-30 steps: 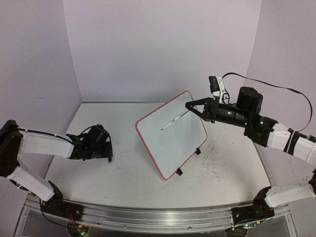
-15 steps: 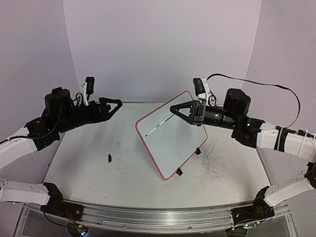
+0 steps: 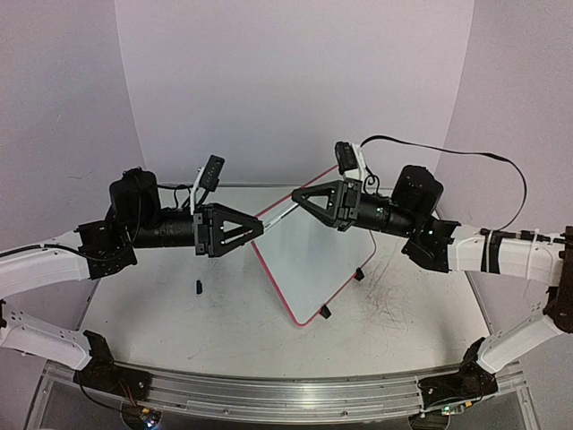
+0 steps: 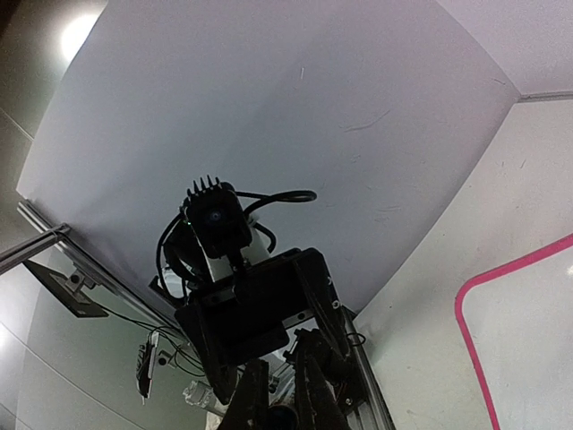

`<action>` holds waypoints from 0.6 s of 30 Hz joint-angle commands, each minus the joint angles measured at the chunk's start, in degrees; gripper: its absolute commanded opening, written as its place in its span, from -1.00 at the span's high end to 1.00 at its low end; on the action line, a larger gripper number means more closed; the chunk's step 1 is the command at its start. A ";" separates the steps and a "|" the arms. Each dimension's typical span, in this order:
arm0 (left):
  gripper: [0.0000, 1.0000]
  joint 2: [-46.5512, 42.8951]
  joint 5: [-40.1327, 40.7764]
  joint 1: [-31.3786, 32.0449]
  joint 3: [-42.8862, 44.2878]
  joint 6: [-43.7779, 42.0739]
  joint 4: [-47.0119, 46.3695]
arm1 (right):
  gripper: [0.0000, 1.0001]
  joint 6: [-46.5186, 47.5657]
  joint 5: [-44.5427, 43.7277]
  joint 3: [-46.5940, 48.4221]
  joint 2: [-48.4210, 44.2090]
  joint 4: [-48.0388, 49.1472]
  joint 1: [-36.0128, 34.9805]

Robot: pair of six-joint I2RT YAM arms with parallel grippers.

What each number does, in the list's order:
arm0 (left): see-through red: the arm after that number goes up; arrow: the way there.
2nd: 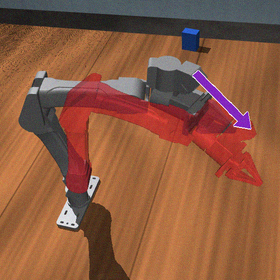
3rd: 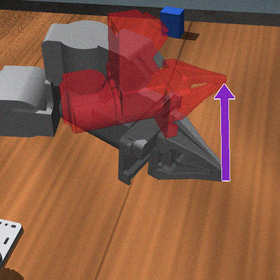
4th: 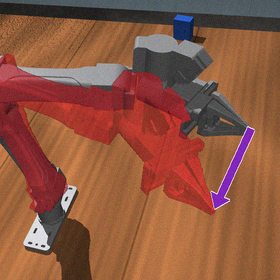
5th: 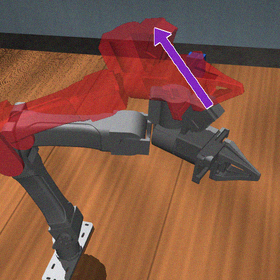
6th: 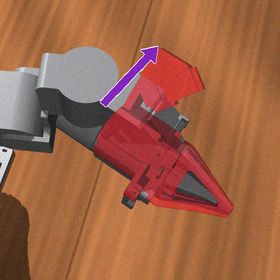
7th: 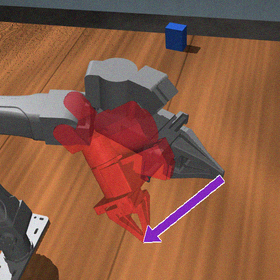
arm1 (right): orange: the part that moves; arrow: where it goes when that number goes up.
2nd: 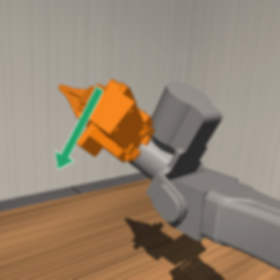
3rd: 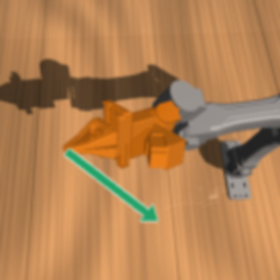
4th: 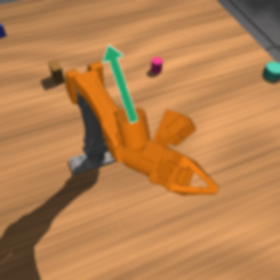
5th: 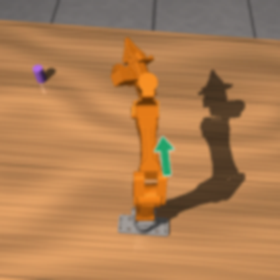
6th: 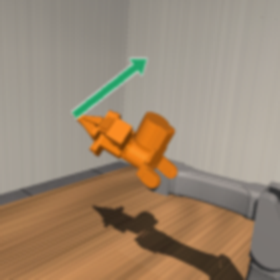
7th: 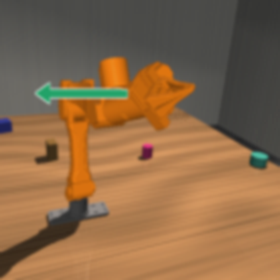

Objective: Write a sentence on the whiteboard
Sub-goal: Pass from the right arm to the left

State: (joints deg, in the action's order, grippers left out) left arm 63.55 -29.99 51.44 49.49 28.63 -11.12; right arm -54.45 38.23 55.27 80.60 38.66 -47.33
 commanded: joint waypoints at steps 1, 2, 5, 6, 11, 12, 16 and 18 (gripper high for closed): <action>-0.29 0.55 -3.42 0.10 -0.48 -1.43 -4.13 | 1.00 -1.67 0.58 1.19 -0.53 5.33 -0.28; -0.22 0.73 -3.43 0.20 -0.46 -1.36 -4.16 | 1.00 -1.80 0.54 1.11 -0.53 5.47 -0.27; -0.04 0.85 -3.05 0.26 -0.18 -1.01 -4.17 | 1.00 -2.59 0.97 1.07 -0.16 6.70 -0.28; 0.01 0.93 -3.29 0.24 0.15 -0.92 -4.17 | 1.00 -2.75 1.09 1.07 -0.08 6.93 -0.29; 0.24 1.29 -3.62 0.24 0.45 -0.88 -4.17 | 1.00 -2.86 1.29 0.91 0.00 7.44 -0.28; 0.31 1.35 -3.41 0.24 0.30 -0.87 -4.17 | 1.00 -2.92 1.32 0.82 0.00 7.49 -0.30; 0.65 2.46 -2.85 0.24 0.77 -0.20 -4.10 | 1.00 -3.29 1.57 0.26 -0.17 8.15 -0.35; 0.84 3.14 -2.92 0.24 1.25 -0.16 -4.08 | 1.00 -3.26 1.53 -0.13 -0.43 8.16 -0.31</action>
State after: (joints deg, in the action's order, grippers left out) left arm 65.45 -32.92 51.55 49.23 28.45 -13.02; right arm -57.25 38.61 55.24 80.60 42.85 -47.33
